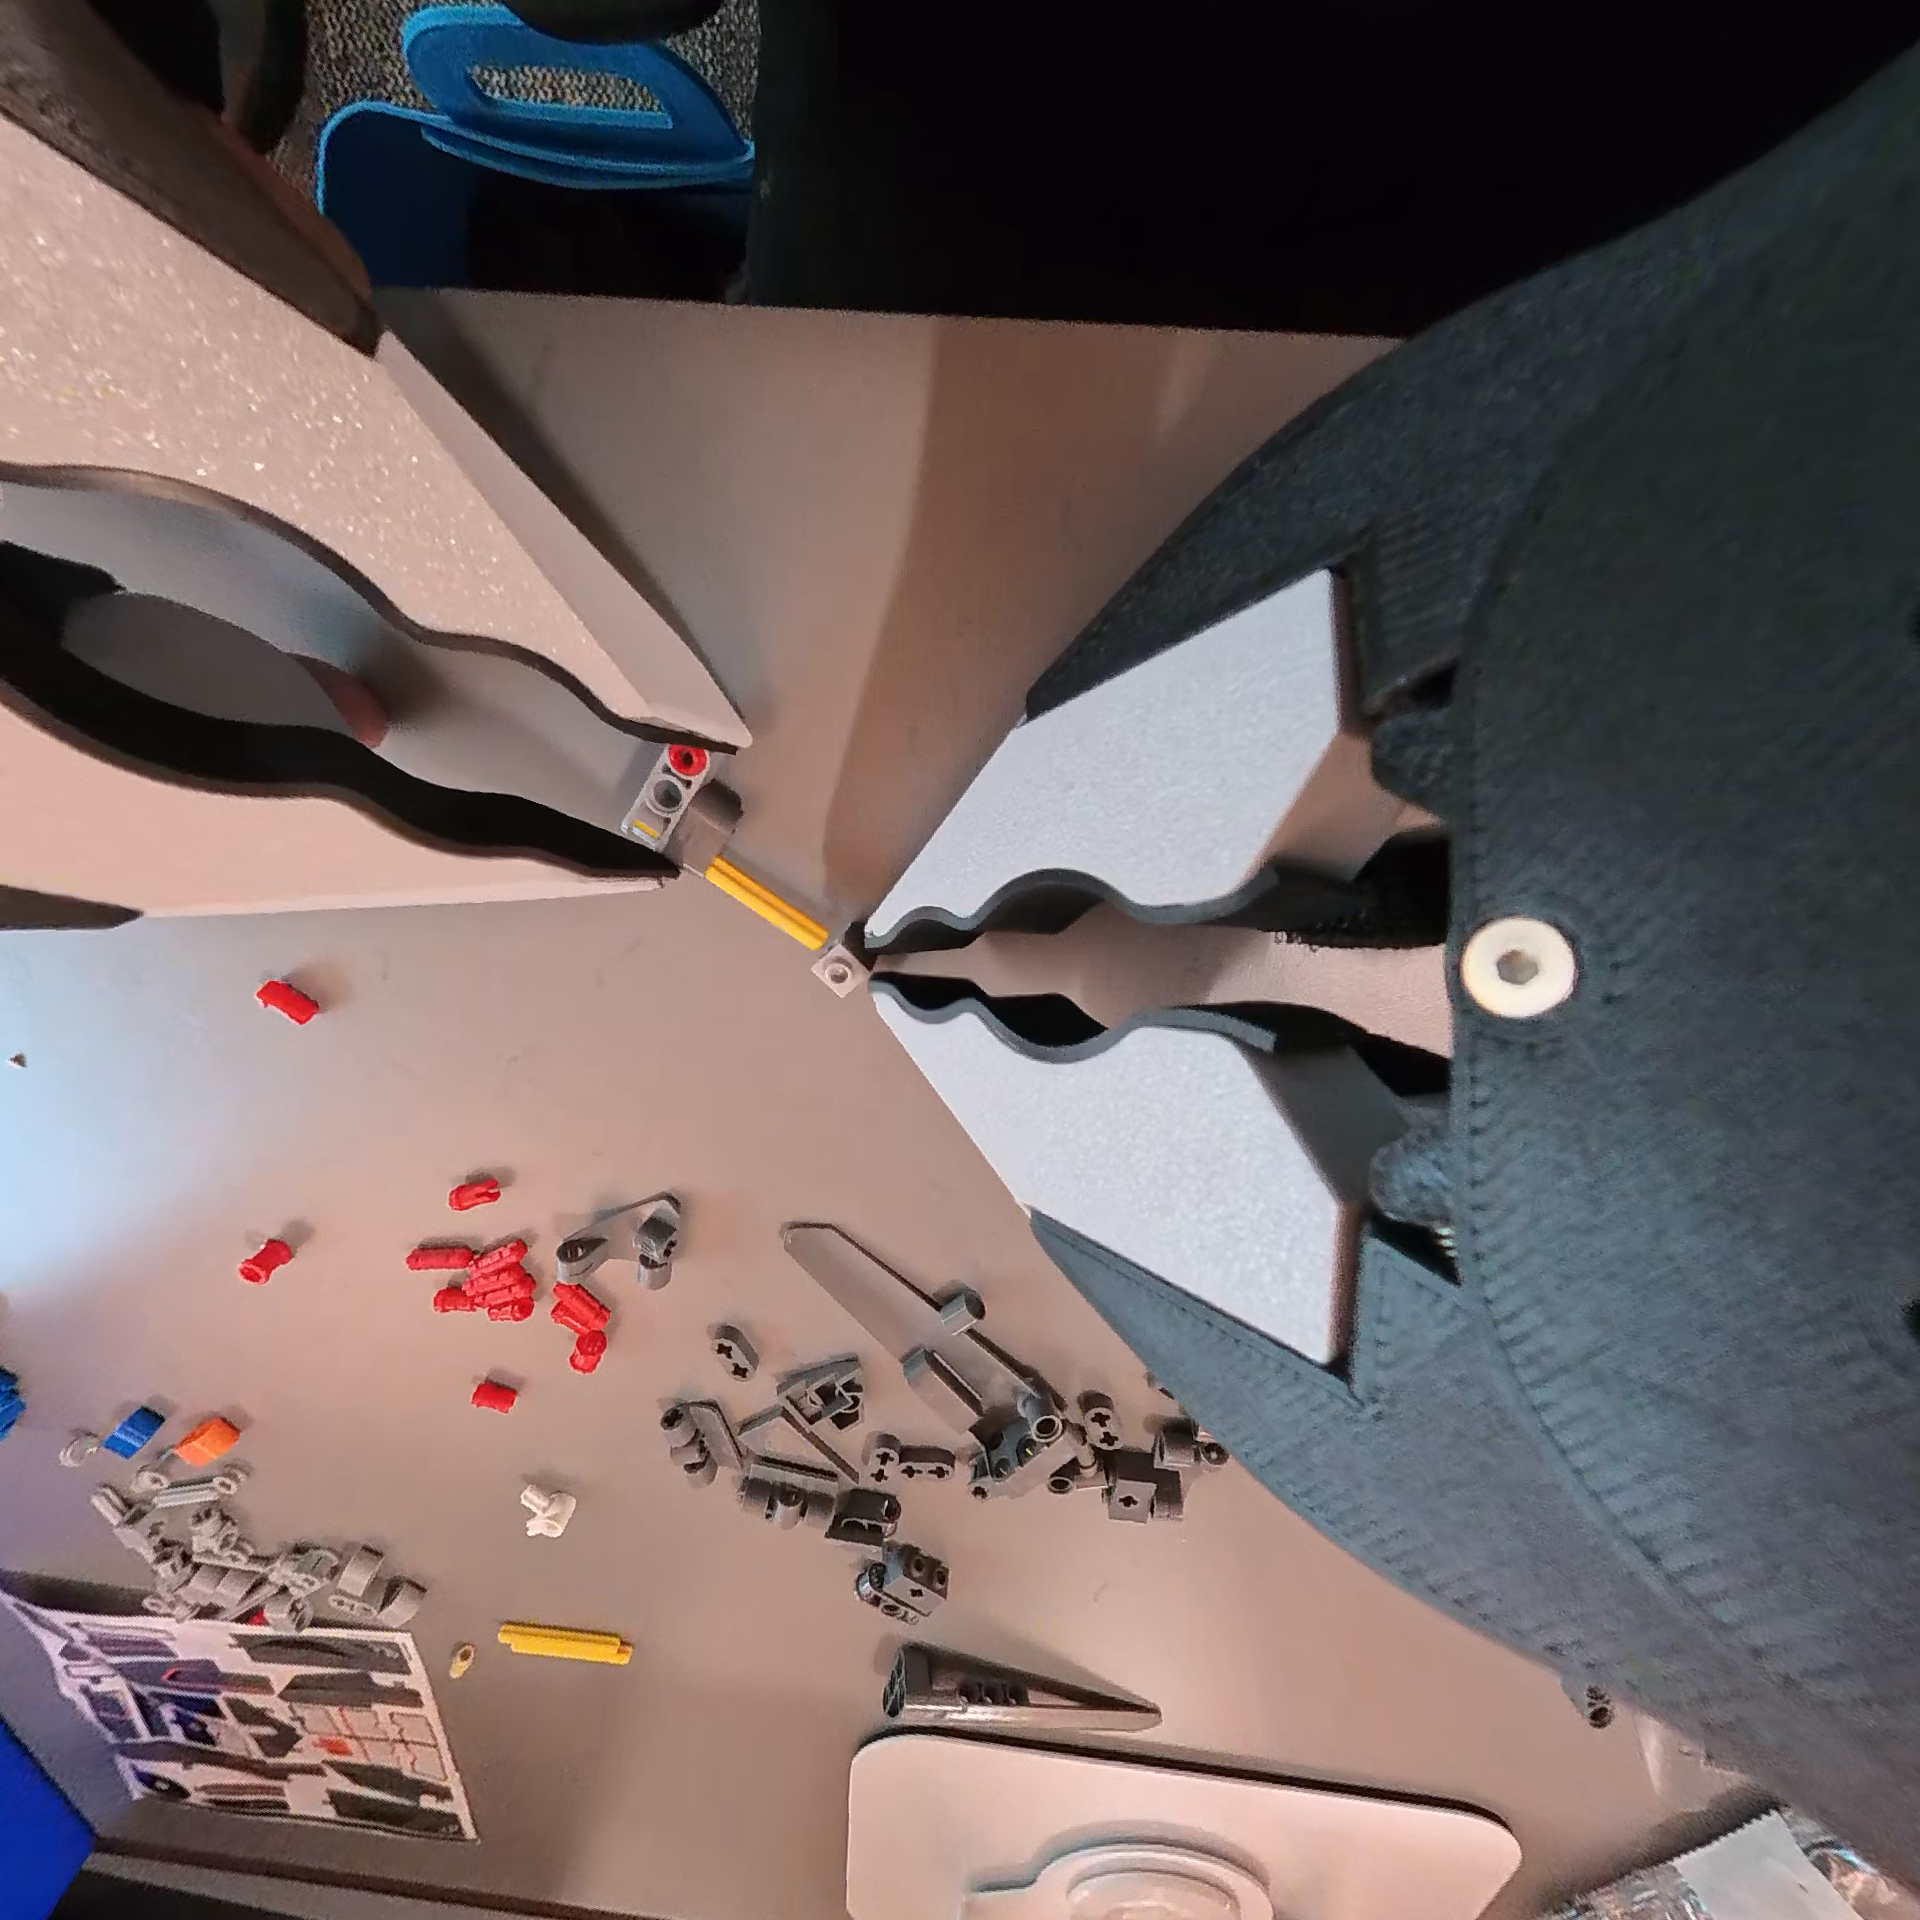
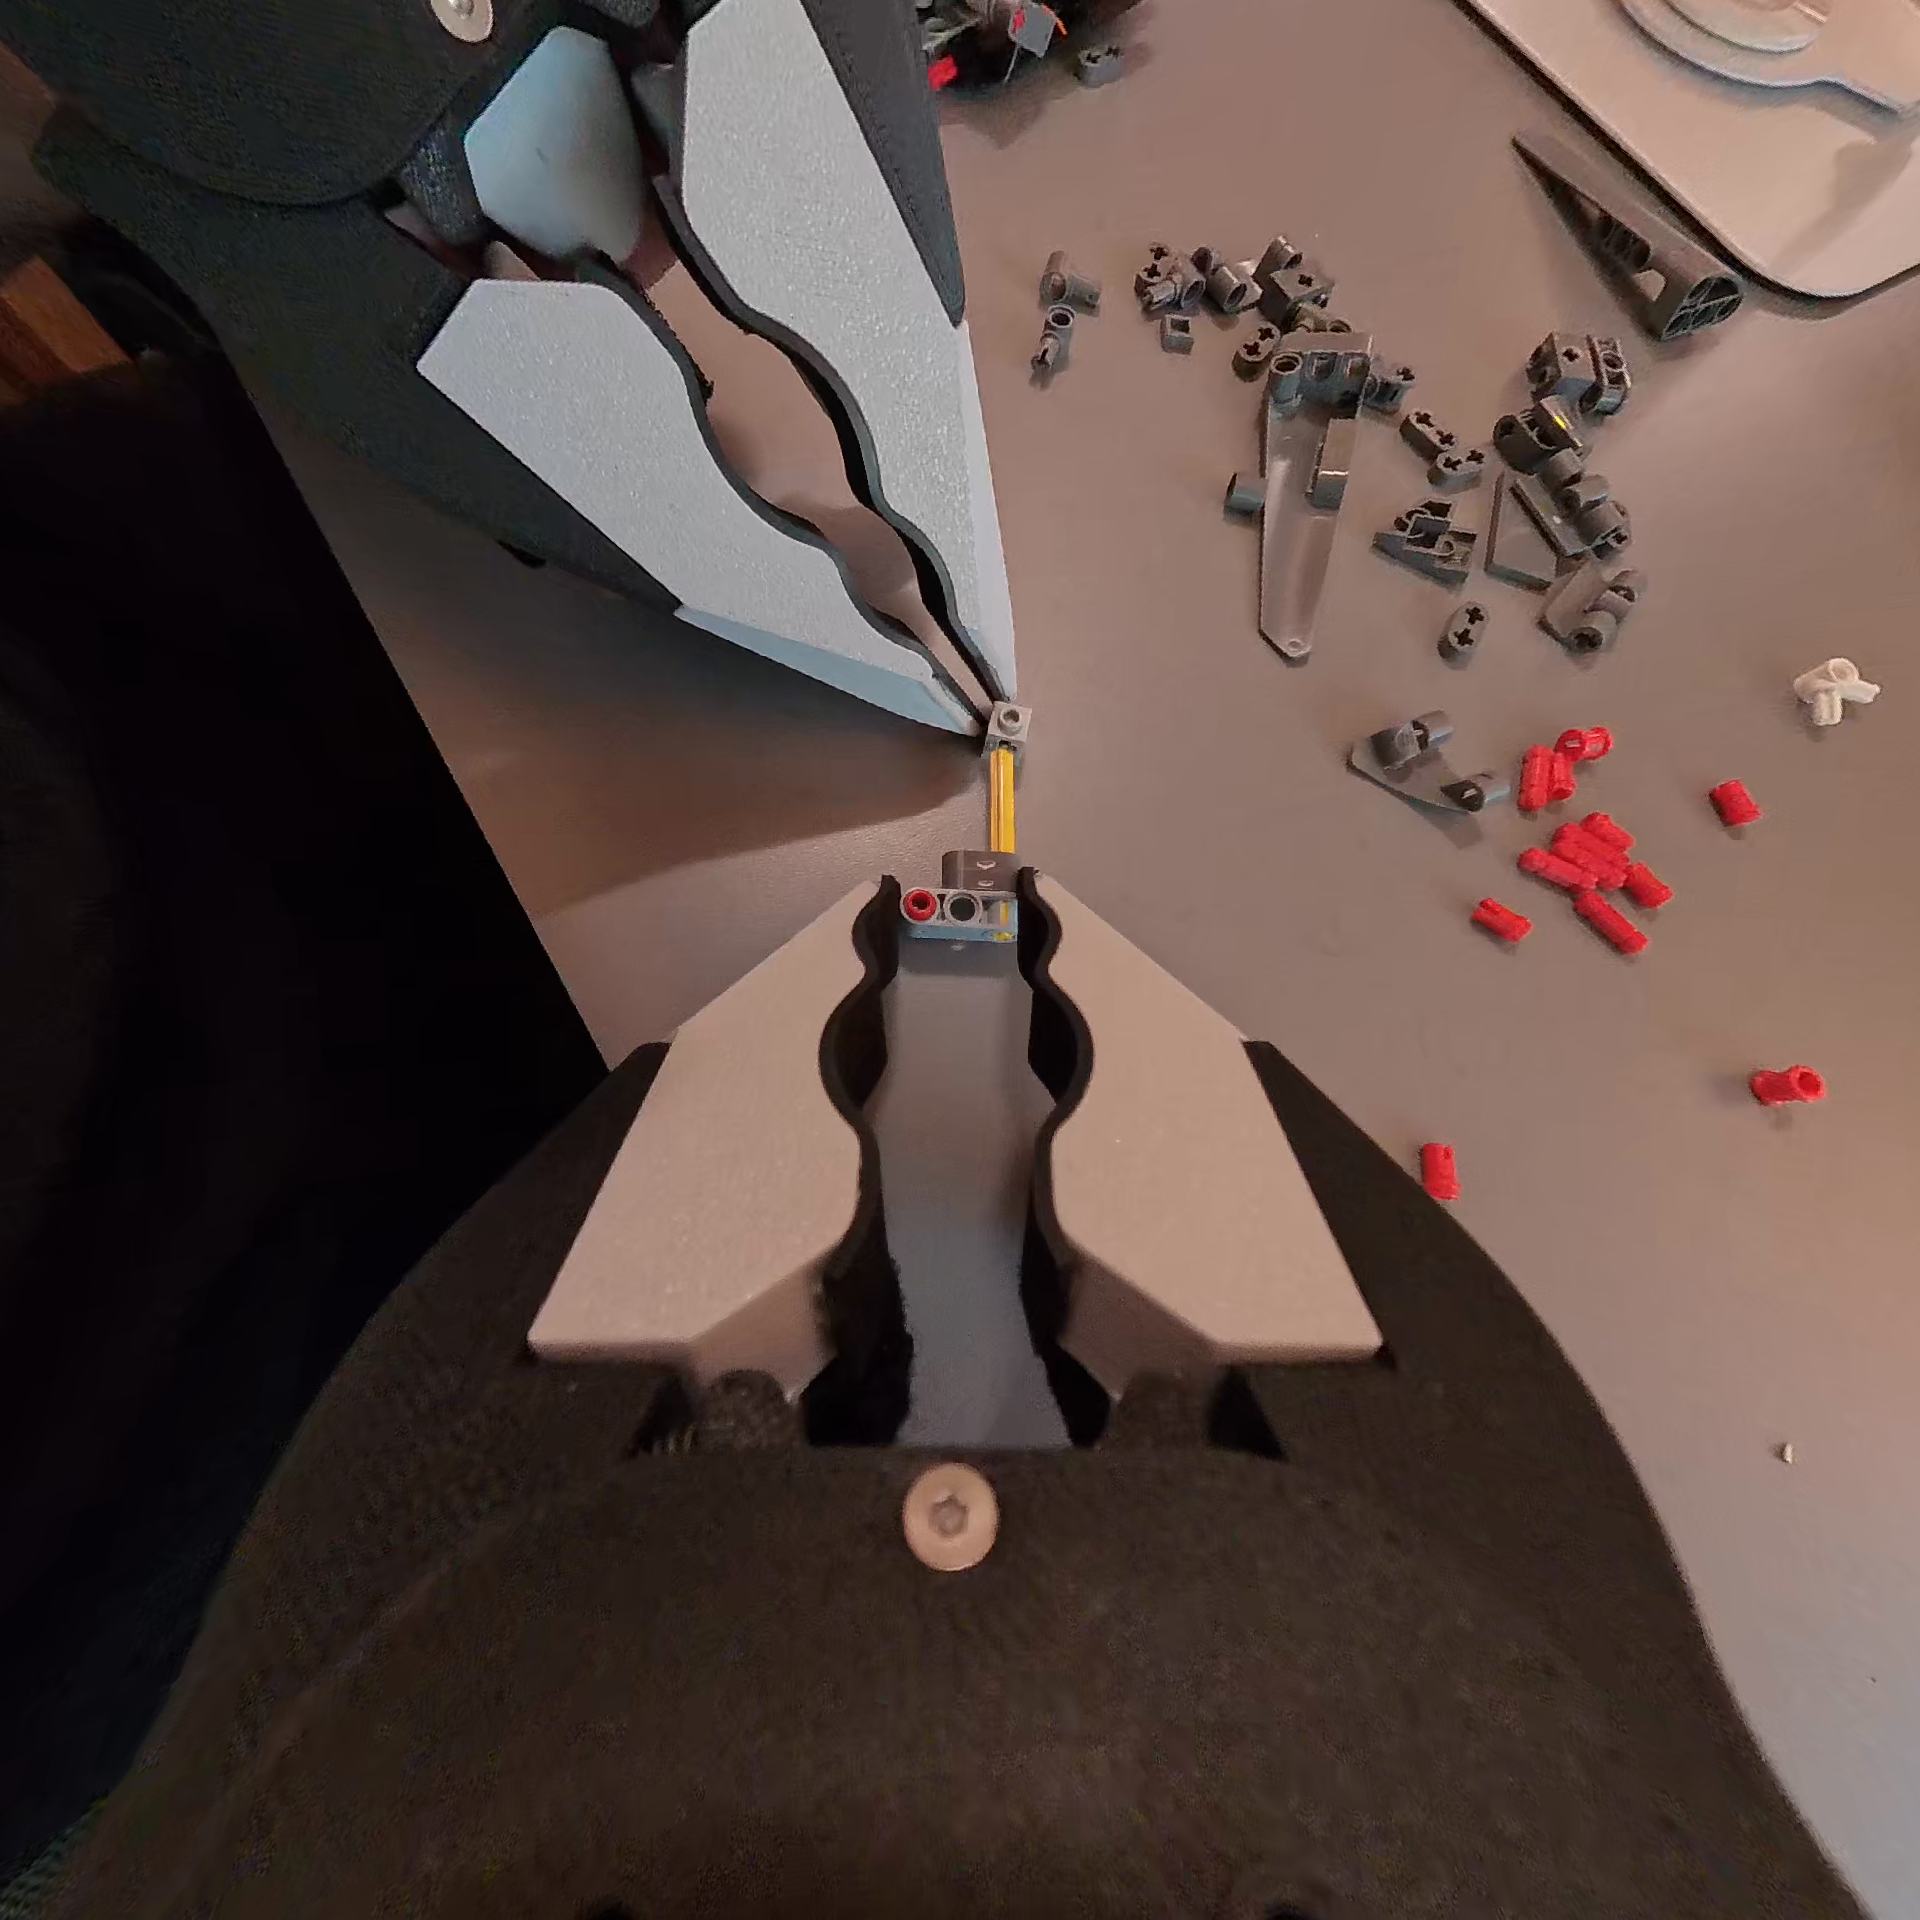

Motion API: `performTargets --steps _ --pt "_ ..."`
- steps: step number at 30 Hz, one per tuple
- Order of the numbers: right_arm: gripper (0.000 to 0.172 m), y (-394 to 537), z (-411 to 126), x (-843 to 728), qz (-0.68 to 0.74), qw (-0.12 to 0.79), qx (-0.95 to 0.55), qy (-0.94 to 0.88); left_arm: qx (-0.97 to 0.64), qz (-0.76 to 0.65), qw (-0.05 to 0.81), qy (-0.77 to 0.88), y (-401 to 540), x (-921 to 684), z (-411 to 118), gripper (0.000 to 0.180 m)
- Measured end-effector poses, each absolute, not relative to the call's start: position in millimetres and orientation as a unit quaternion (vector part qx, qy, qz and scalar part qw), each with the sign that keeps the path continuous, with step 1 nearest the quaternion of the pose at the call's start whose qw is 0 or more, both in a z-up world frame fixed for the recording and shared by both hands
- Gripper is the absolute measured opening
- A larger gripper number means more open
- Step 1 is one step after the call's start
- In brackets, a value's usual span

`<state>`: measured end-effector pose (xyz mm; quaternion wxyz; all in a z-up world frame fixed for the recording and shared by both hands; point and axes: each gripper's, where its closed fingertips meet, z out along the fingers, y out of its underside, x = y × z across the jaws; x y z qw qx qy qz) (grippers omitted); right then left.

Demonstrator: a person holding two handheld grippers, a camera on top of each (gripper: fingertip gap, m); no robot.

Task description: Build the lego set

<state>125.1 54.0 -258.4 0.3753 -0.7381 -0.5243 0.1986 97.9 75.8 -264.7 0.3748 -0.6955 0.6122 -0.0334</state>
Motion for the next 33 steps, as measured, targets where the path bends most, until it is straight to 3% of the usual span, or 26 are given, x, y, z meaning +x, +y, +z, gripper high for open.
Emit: performTargets --steps 27,33 --pt "0.019 59.8 -259.5 123.1 0.195 0.376 -0.734 -0.531 -0.687 -0.046 0.375 0.621 77.0 101.3 -265.1 0.001" --pt "0.019 58.7 -259.5 123.3 0.198 0.373 -0.731 -0.535 -0.685 -0.033 0.373 0.625 77.2 93.0 -260.5 0.008"
